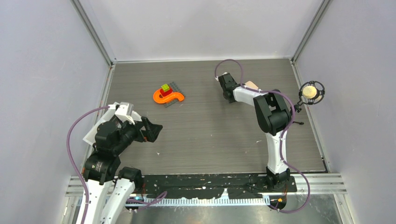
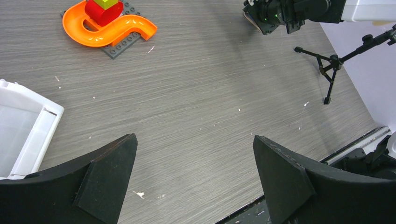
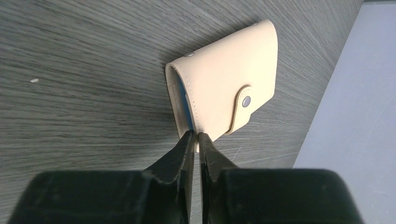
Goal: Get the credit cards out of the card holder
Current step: Move the card holder to the center of the board.
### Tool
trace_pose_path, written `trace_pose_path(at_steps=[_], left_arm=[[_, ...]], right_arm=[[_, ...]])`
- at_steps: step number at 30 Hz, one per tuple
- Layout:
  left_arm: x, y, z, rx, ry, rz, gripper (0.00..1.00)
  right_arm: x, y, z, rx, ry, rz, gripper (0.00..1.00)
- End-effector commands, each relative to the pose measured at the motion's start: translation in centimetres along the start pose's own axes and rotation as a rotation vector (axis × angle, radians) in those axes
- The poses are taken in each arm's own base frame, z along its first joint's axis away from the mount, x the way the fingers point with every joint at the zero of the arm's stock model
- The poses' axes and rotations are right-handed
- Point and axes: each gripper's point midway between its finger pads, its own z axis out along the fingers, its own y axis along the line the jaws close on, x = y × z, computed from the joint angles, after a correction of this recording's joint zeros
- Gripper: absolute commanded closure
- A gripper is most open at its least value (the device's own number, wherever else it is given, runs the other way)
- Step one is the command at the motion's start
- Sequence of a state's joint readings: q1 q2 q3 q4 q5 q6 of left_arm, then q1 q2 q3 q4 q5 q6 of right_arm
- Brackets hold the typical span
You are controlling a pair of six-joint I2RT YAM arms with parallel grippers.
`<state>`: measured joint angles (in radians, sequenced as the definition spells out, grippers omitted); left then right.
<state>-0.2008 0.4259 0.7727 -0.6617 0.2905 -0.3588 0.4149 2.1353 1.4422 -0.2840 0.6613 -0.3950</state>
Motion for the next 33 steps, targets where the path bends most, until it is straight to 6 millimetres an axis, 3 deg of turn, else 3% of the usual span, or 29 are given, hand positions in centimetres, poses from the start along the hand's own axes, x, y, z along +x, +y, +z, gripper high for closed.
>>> trace_pose_path(at_steps=[1,8,15,17,18,19,20,23,29,33], left_arm=[[-1.6,-0.5,-0.1,0.018,-0.050,0.021,0.01],[-1.5,-0.6,-0.1,0.019,-0.048,0.019,0.01],[-1.5,-0.5,-0.1,0.015,-0.047,0.017,0.01],[-1.6,-0.4,-0.1,0.013,-0.049,0.018,0.01],[-1.6,-0.4,-0.1,0.013,-0.048,0.018,0.01],[-1.5,-0.4,0.0,0.012,-0.046,0.017,0.01],[-1.5,-0.4,-0.1,0.013,-0.048,0.018,0.01],[-1.5,-0.4,-0.1,0.010,-0.047,0.017,0.01],[-1.5,-0.3,0.0,0.006,-0.045,0.016,0.01],[-1.4,0.0,0.0,-0.007,-0.039,0.016,0.01]], right_arm=[[-1.4,-1.4,-0.1,0.041,-0.032,0.033,0.92],[-1.4,-1.2,-2.1,-0.028,-0.031,0.102,0.95],[-1.2,0.4,-6.6,-0.117,-0.038,0.163,0.95],[-0.9,1.6,-8.4,-0.150,-0.052,0.140,0.95],[-0.4,3.2,-9.3,-0.178,-0.058,0.104,0.95],[-0.7,3.2,-10.5,-0.190,-0.087,0.107,0.95],[-0.3,5.0,-11.6,-0.228,-0.099,0.071,0.95],[0.0,7.5,-15.0,-0.313,-0.158,0.056,0.95],[3.7,14.5,-21.3,-0.481,-0.223,-0.068,0.95],[6.1,17.8,-24.9,-0.553,-0.281,-0.151,0.95]])
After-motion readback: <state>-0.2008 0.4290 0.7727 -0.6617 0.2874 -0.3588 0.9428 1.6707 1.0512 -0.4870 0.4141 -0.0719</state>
